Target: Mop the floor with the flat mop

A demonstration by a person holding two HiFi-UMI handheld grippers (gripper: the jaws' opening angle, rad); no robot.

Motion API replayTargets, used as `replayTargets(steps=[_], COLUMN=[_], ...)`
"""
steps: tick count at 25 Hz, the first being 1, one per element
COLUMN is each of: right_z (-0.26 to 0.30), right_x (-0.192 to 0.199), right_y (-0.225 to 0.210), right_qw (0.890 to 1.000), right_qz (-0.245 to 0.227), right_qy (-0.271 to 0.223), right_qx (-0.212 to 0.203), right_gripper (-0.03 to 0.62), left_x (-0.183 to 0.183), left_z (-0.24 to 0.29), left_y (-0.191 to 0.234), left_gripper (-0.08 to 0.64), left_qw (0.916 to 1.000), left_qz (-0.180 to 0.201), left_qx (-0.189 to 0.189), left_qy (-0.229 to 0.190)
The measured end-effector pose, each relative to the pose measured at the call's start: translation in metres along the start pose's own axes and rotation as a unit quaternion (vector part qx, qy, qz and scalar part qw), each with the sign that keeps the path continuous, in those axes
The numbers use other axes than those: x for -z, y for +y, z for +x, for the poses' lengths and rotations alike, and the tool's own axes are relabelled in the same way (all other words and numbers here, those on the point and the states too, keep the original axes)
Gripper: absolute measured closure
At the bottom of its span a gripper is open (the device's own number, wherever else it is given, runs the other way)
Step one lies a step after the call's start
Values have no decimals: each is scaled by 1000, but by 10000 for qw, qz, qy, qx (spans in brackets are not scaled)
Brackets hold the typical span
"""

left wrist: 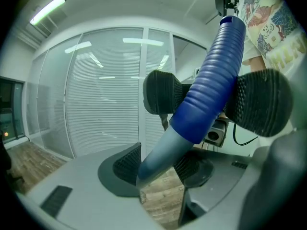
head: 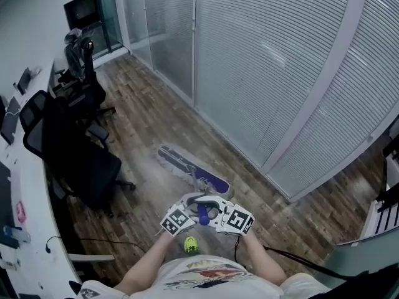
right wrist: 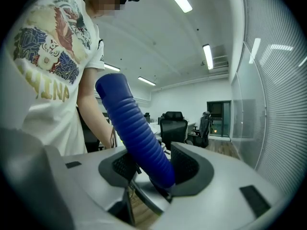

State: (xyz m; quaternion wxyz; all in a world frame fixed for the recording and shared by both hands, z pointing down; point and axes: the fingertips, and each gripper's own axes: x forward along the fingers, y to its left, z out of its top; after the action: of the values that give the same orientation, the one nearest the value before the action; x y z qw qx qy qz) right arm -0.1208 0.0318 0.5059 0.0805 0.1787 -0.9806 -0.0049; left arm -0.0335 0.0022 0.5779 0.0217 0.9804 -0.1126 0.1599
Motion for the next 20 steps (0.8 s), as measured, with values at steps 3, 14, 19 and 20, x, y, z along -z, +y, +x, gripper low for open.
replayTargets(steps=[3,14,19,20], right_z=[-46,-160,-195,-199], right_x=[-1,6,-5,-7], right_y=[39,165,203,206], right_qw=[9999,9992,9983,9981], right_qz=[128,196,220,220], right_qy=[14,-104,-131,-125], right_qx=[-66,-339,-526,-565], right_gripper=[403,403,402,402], left_x=[-8,-20,-34,-36], left_z=[14,32,33,33], left_y=[-58,-221,-270,-274], left_gripper=[380,383,383,383], left_qw=[9999,9993,9989,9987], left_qz=[-143,-166,-267,-291], left_qx=[28,-239,-358,-396], left_qy=[84,236,159,126])
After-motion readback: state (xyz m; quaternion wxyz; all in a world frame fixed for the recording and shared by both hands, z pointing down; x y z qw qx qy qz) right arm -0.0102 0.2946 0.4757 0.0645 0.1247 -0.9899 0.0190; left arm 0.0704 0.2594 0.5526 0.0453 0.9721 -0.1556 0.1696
